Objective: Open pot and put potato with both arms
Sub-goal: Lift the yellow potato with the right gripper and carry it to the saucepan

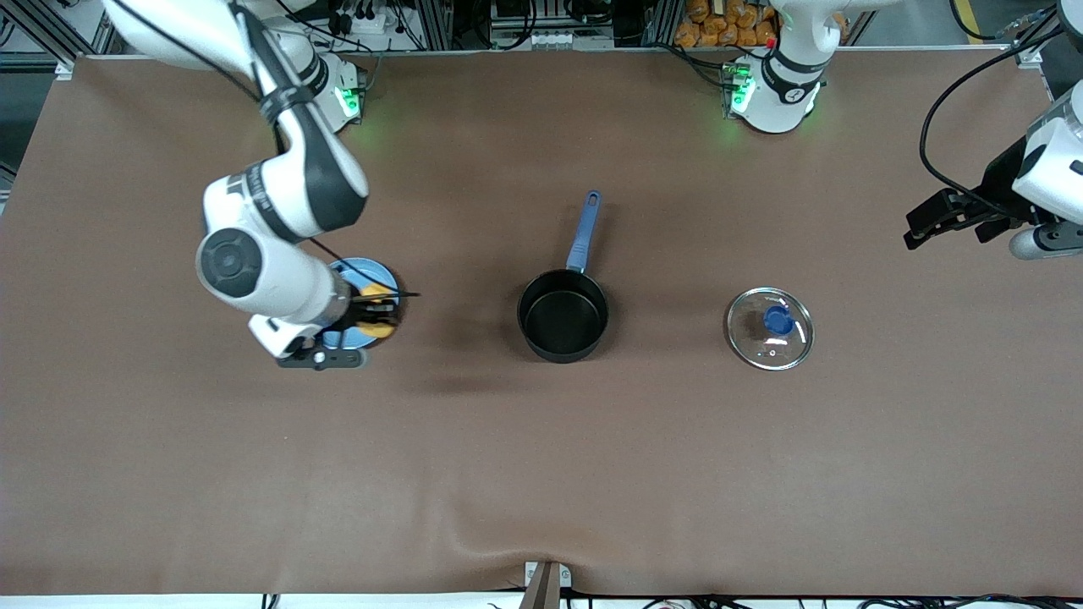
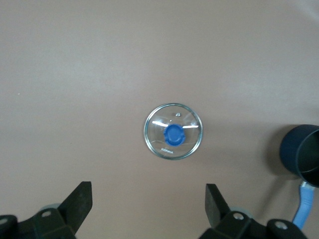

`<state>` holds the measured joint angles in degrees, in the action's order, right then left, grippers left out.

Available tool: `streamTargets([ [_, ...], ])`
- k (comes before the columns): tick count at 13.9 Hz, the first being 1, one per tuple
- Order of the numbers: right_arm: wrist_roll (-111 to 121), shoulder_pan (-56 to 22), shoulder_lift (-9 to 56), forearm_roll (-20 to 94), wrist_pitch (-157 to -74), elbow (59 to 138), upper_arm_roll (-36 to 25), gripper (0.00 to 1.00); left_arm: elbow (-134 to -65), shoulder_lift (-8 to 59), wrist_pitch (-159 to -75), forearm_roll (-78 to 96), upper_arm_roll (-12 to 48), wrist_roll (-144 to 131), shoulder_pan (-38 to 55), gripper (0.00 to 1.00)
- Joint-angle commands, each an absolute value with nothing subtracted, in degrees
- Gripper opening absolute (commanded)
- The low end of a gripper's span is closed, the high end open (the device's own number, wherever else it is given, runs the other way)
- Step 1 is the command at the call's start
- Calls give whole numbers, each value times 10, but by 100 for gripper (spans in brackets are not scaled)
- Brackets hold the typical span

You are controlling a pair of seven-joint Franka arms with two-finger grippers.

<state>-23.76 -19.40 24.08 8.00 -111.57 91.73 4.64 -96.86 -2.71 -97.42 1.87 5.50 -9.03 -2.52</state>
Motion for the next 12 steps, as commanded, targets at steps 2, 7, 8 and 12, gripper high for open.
streamTargets([
  [2,-406,-284,351,91,-1107,781,38,0,-945,-16,-958,40,57,-77,-31,100],
  [7,-533,-374,433,88,-1177,706,38,0,-945,-16,-958,38,59,-76,-30,100],
  [8,-547,-384,443,88,-1203,706,38,0,-945,-15,-958,38,59,-75,-30,100],
  [12,-555,-413,483,87,-1255,701,36,0,-945,-14,-958,34,59,-75,-29,100],
])
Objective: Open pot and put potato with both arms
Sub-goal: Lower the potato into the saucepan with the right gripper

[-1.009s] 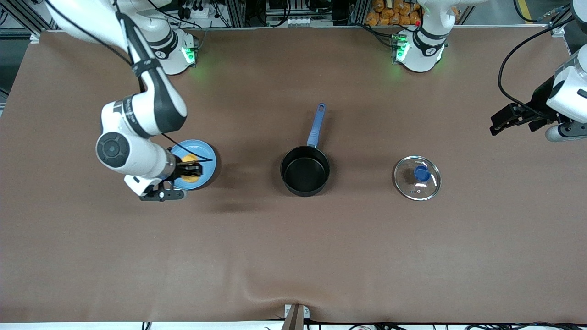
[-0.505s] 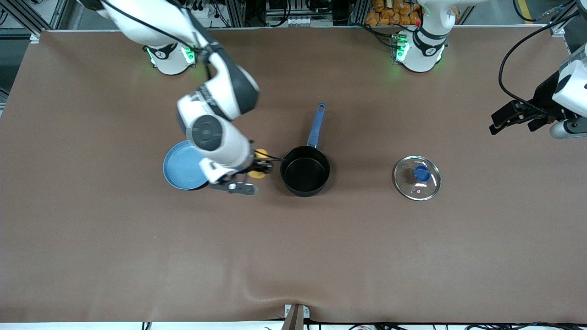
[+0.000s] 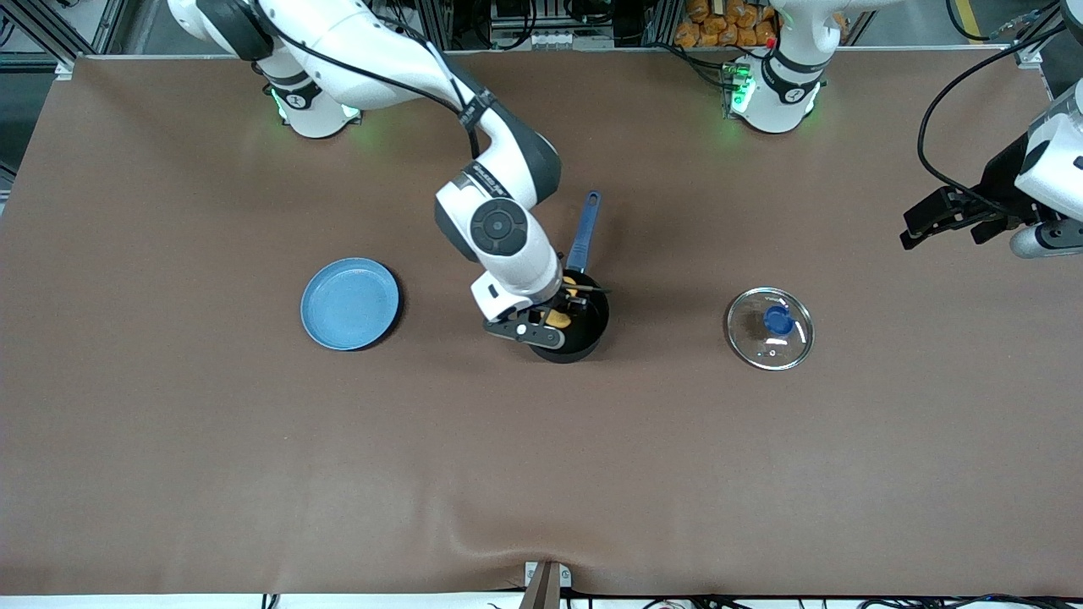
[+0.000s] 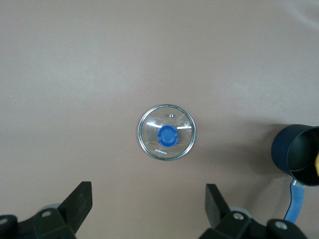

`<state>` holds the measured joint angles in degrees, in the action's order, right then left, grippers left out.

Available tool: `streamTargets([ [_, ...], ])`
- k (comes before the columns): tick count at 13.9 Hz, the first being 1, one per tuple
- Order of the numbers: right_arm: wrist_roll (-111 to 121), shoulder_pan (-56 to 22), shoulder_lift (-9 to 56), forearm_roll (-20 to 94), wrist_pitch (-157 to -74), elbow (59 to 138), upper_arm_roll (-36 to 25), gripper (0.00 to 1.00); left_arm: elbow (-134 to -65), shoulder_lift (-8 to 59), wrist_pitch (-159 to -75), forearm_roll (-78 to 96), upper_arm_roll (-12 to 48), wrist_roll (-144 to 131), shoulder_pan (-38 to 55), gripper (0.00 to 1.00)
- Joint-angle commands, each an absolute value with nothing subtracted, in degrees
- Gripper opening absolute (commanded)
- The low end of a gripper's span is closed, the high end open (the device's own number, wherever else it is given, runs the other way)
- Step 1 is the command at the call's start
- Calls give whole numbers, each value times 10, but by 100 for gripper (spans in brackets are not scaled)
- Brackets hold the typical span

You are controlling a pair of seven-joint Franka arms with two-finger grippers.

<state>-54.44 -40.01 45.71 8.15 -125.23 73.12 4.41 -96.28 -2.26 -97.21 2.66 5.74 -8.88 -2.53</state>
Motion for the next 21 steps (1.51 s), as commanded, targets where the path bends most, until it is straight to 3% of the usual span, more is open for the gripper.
streamTargets([
  [1,-555,-414,485,85,-1254,704,35,0,-945,-15,-958,34,59,-75,-30,100],
  [16,-600,-422,534,82,-1288,703,36,0,-934,-19,-948,38,55,-86,-31,100],
  [17,-599,-422,535,81,-1288,705,36,7,-931,-19,-945,37,55,-89,-31,100],
  [18,-599,-422,534,79,-1286,707,36,32,-931,-17,-944,34,55,-89,-31,100],
  [19,-599,-422,534,78,-1285,708,35,44,-930,-13,-944,33,55,-89,-30,100],
  [20,-598,-422,534,76,-1286,708,35,99,-931,-14,-944,33,54,-87,-32,100],
  [21,-598,-422,534,64,-1286,708,35,100,-931,-12,-944,33,54,-84,-33,100],
])
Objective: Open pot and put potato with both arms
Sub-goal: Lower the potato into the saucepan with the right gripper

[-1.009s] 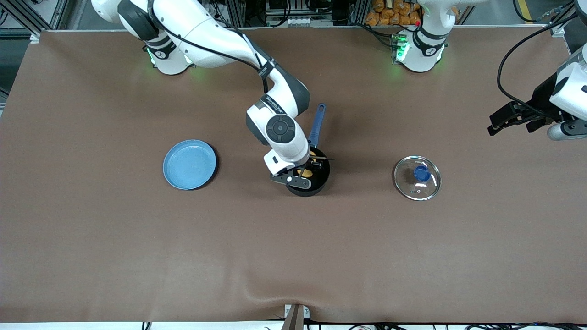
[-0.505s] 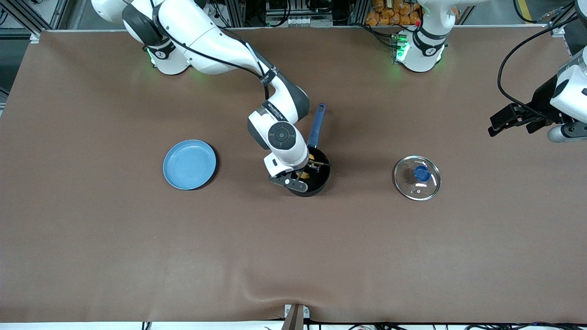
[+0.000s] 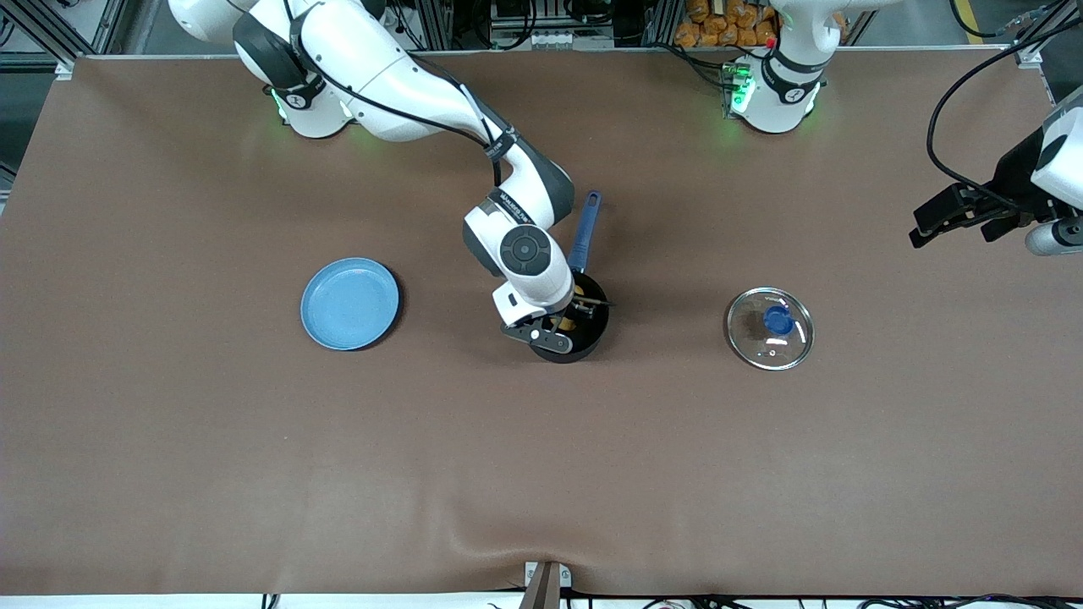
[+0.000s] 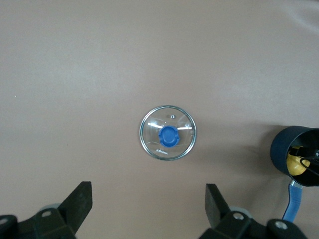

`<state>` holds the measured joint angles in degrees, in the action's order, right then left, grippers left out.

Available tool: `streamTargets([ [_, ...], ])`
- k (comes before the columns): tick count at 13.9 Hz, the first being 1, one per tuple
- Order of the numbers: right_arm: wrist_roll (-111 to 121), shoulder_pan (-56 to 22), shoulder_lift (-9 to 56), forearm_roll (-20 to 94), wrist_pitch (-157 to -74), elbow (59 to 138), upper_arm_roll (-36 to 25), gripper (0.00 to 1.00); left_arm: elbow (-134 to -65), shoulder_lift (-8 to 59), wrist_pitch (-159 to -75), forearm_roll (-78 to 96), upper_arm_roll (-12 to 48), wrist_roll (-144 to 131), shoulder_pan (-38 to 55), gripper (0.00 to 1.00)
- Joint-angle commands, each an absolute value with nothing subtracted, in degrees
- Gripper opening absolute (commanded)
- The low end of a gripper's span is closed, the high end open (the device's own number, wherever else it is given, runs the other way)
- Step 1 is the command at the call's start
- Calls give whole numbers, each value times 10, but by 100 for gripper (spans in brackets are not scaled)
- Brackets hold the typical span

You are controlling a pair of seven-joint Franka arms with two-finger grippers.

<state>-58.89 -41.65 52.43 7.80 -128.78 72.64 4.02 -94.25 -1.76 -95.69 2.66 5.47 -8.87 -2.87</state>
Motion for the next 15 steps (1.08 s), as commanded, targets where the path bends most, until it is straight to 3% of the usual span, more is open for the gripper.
streamTargets([
  [1,-597,-420,533,59,-1284,707,36,100,-931,-11,-945,37,54,-82,-43,100],
  [6,-599,-414,514,64,-1255,700,40,100,-927,-10,-945,39,54,-80,-52,100],
  [11,-608,-409,503,66,-1123,609,42,100,-928,-9,-937,40,62,-86,-46,100],
  [15,-603,-396,448,71,-1040,589,39,100,-927,-11,-936,33,93,-89,-49,100],
])
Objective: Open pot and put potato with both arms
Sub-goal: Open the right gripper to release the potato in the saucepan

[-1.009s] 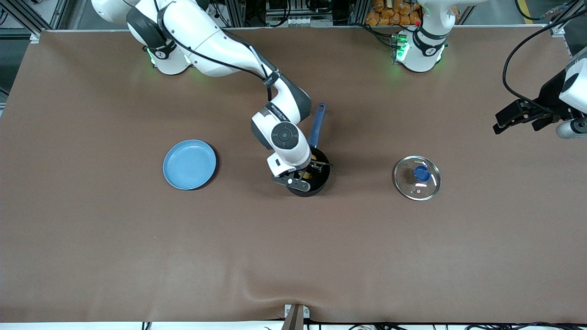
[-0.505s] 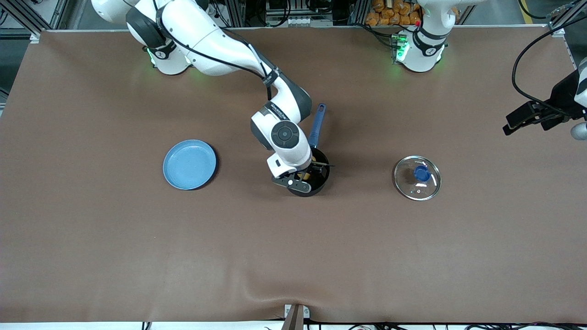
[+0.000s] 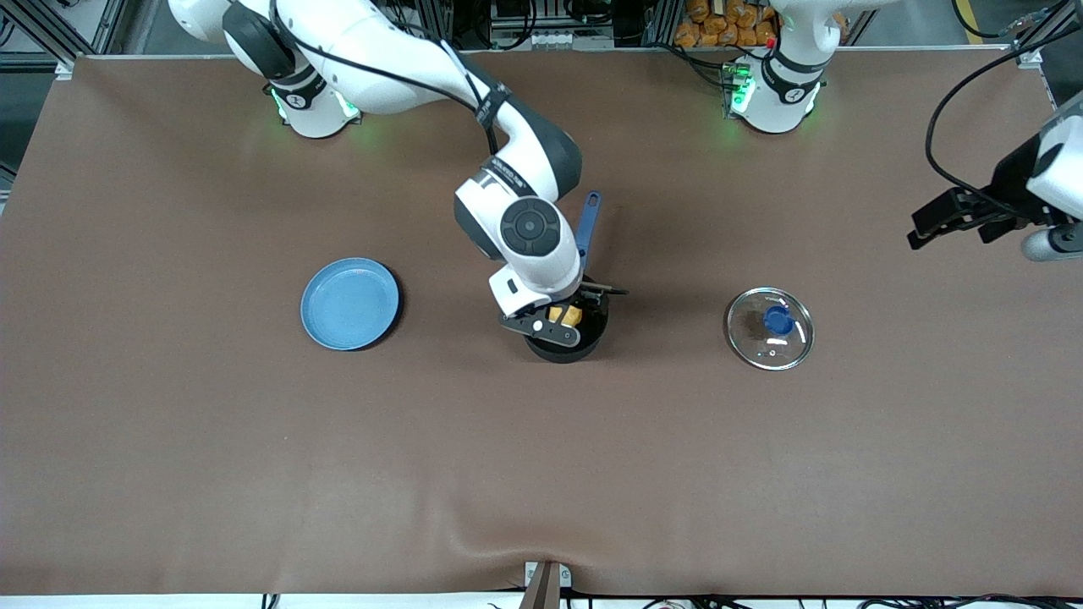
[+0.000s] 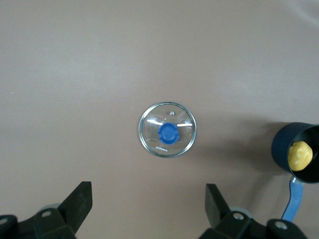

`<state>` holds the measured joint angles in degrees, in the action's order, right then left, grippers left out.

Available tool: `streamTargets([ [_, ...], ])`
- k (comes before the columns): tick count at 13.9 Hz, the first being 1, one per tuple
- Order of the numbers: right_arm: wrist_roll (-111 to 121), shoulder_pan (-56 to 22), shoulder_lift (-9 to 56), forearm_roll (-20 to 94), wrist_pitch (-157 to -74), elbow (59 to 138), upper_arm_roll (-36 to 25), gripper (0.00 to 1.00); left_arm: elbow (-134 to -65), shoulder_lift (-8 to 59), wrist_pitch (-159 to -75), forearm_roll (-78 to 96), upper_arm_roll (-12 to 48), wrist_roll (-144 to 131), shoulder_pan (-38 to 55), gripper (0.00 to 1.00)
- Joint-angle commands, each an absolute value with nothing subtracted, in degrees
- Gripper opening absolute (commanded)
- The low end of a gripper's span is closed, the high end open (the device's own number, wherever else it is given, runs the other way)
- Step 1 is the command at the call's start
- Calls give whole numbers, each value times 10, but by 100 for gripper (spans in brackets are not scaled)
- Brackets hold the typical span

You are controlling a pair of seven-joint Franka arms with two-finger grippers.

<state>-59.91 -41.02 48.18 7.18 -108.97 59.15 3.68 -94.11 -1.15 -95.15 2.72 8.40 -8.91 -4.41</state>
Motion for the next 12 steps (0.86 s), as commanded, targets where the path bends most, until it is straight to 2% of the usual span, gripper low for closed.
streamTargets([
  [1,-593,-375,426,68,-1009,589,38,100,-927,-12,-936,32,91,-87,-51,100],
  [5,-476,-258,348,54,-956,591,47,100,-932,-12,-934,38,88,-85,-57,100],
  [9,-323,-142,309,61,-879,592,51,100,-929,-10,-934,35,91,-85,-57,100],
  [12,-284,-99,280,51,-825,592,47,100,-929,-11,-934,36,88,-85,-58,100],
])
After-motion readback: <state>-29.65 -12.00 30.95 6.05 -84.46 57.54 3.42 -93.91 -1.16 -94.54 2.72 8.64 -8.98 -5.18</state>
